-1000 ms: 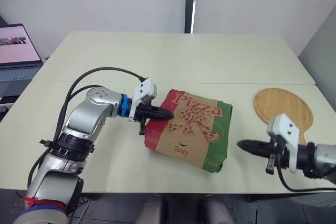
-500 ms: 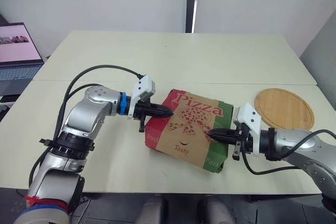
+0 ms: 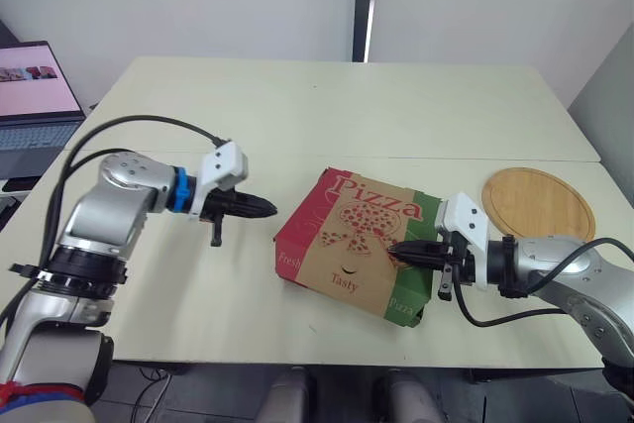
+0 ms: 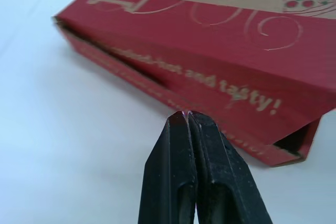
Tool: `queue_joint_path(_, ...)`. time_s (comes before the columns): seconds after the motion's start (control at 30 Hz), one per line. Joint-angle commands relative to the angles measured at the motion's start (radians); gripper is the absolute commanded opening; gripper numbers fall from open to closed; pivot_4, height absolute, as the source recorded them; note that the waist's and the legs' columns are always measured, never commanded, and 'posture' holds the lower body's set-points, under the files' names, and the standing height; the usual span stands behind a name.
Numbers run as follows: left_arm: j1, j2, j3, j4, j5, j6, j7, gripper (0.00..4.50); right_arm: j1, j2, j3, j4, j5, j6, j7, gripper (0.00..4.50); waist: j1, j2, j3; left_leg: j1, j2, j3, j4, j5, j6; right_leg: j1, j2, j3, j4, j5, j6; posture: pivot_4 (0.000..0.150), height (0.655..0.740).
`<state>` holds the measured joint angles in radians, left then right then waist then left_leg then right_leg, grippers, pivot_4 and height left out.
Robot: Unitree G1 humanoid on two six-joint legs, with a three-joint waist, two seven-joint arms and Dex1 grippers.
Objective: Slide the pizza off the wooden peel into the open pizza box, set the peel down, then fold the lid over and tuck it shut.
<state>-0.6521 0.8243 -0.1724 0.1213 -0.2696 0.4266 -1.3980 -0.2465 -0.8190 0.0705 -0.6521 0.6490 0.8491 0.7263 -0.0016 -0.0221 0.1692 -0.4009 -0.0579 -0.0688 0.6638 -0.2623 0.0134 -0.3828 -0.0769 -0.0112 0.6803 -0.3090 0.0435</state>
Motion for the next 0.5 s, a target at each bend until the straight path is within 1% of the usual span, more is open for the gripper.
queue_joint_path(0.03, -0.007, -0.016, 0.005, -0.066, -0.032, 0.05, 0.006, 0.06, -0.002, -0.004, 0.004, -0.019, -0.003, -0.01, 0.017, 0.0, -0.001, 0.0, 0.0, 0.0, 0.0, 0.0, 0.0, 0.0, 0.0, 0.0, 0.0, 0.0, 0.0, 0.0, 0.0, 0.15, 0.7281)
queue_joint_path(0.2, 0.01, -0.007, -0.017, -0.105, -0.029, 0.092, -0.029, 0.06, 0.001, -0.005, 0.005, -0.022, -0.008, -0.01, 0.02, 0.0, -0.001, 0.0, 0.0, 0.0, 0.0, 0.0, 0.0, 0.0, 0.0, 0.0, 0.0, 0.0, 0.0, 0.0, 0.0, 0.15, 0.7281)
queue_joint_path(0.5, 0.066, -0.015, -0.031, -0.14, -0.006, 0.096, 0.002, 0.06, 0.002, -0.002, 0.022, -0.024, -0.026, -0.017, 0.019, 0.0, -0.001, 0.0, 0.0, 0.0, 0.0, 0.0, 0.0, 0.0, 0.0, 0.0, 0.0, 0.0, 0.0, 0.0, 0.0, 0.15, 0.7281)
